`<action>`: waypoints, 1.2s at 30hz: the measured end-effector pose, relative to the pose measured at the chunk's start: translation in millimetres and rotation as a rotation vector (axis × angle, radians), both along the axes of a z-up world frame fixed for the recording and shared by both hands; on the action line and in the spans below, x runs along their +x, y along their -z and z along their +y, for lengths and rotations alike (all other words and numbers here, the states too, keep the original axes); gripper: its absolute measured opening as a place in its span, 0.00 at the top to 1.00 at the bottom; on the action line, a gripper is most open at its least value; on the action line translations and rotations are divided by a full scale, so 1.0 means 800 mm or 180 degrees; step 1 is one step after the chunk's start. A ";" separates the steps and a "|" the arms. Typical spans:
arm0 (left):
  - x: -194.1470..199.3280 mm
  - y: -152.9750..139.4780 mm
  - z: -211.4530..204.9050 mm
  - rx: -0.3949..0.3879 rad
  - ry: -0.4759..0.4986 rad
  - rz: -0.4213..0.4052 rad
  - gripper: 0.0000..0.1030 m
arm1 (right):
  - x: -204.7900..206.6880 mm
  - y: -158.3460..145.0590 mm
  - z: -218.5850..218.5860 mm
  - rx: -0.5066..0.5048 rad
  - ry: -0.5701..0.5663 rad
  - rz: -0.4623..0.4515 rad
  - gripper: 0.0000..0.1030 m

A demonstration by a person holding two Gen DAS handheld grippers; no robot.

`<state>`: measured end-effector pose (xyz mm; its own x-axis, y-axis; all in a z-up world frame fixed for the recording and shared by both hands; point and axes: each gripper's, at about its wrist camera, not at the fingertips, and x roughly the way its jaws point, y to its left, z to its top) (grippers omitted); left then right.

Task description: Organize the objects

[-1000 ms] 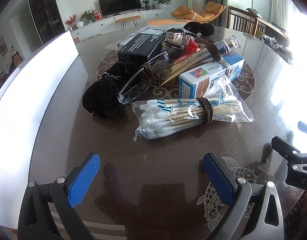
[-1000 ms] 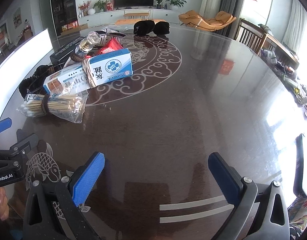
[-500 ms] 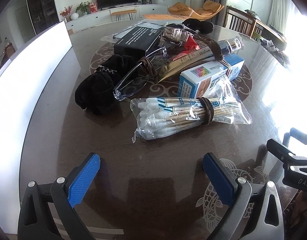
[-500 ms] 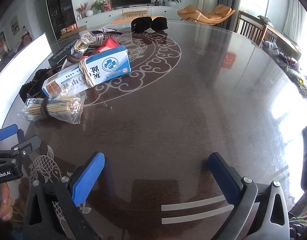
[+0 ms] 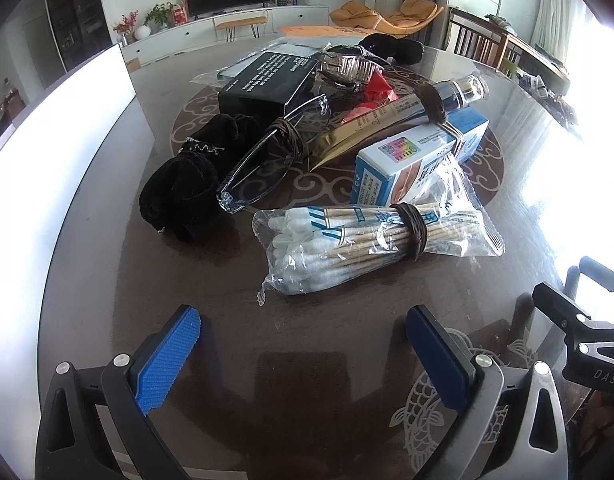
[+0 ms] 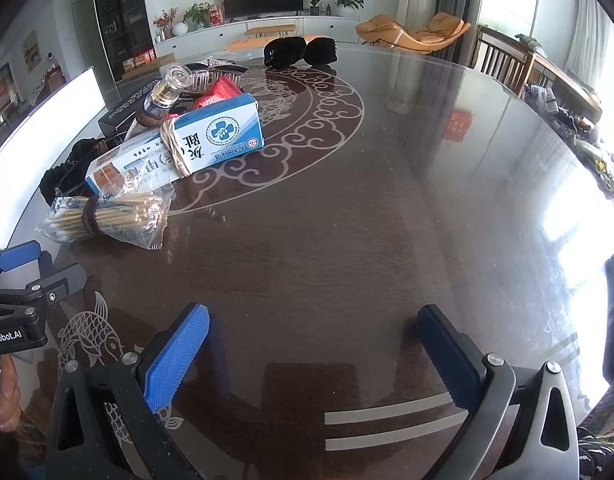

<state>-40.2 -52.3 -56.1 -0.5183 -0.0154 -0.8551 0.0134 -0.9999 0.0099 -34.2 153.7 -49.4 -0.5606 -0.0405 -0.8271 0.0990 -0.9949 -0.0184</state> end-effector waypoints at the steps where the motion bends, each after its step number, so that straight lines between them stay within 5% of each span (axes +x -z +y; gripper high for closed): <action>1: 0.000 0.000 0.000 -0.0001 0.0002 0.0009 0.00 | 0.000 0.000 0.000 -0.0001 0.0000 0.0001 0.00; 36: 0.002 0.001 -0.001 0.0009 0.0011 0.0072 0.00 | 0.000 0.000 -0.001 -0.0007 -0.0007 0.0043 0.00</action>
